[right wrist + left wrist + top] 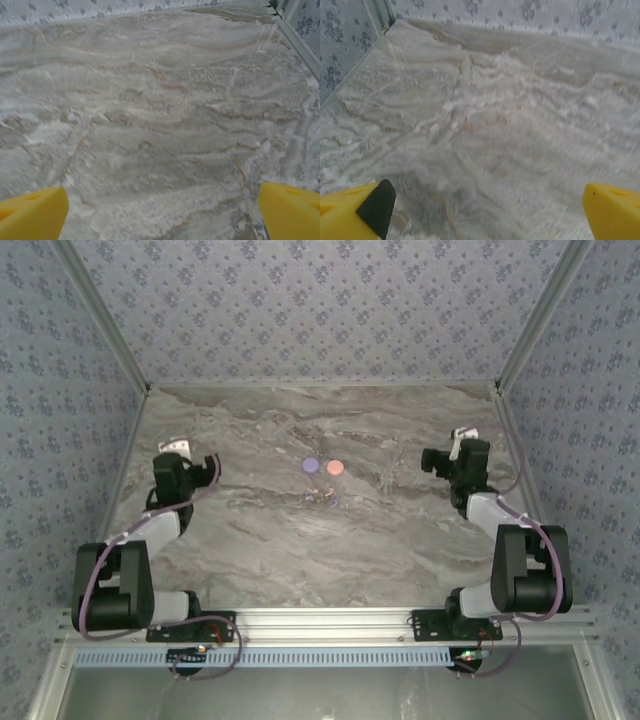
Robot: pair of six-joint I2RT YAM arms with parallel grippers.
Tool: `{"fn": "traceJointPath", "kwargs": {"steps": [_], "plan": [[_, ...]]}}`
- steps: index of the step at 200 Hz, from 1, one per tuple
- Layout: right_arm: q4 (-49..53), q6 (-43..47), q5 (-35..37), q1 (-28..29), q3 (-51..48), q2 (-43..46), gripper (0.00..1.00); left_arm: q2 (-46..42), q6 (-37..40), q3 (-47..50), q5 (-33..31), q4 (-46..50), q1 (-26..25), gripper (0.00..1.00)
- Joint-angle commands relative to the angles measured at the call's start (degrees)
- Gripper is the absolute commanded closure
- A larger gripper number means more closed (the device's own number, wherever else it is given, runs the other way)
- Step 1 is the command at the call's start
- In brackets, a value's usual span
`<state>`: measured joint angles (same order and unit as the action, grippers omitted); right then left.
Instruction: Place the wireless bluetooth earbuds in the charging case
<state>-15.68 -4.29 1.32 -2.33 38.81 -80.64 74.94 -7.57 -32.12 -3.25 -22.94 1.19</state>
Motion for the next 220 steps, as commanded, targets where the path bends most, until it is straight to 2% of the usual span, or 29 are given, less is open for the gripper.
{"fn": "traceJointPath", "kwargs": {"steps": [1, 20, 54, 75, 107, 137, 182, 220], "plan": [[15.99, -5.11, -5.25, 0.74, 4.43, 0.10, 0.00, -1.42, -6.65, -5.44, 3.91, 15.90, 0.09, 0.01], [20.46, -5.26, -10.06, 2.30, 7.62, -0.93, 0.00, -0.47, -7.92, -8.67, 8.53, 21.23, -1.79, 0.01], [28.70, -3.28, -13.26, 8.50, 14.31, -4.25, 0.00, 4.69, -6.66, -15.47, 13.28, 27.23, -8.35, 0.01], [30.42, -3.87, -14.54, 11.83, 16.98, -6.73, 0.02, 10.27, -5.38, -20.82, 16.89, 29.99, -12.07, 0.06], [31.85, -5.56, -18.98, 13.92, 19.81, -9.62, 0.09, 19.41, 1.35, -32.33, 13.51, 38.75, -19.97, 0.09], [32.38, -6.43, -18.26, 14.05, 19.66, -9.40, 0.10, 28.02, 7.91, -43.33, 12.16, 46.47, -24.42, 0.09], [34.42, -5.81, -17.26, 13.82, 19.28, -8.33, 0.10, 40.33, 16.61, -58.01, 9.58, 56.06, -29.19, 0.08], [35.10, -5.81, -16.65, 13.49, 18.94, -8.04, 0.10, 46.08, 20.20, -64.71, 12.42, 59.63, -30.37, 0.10]]}}
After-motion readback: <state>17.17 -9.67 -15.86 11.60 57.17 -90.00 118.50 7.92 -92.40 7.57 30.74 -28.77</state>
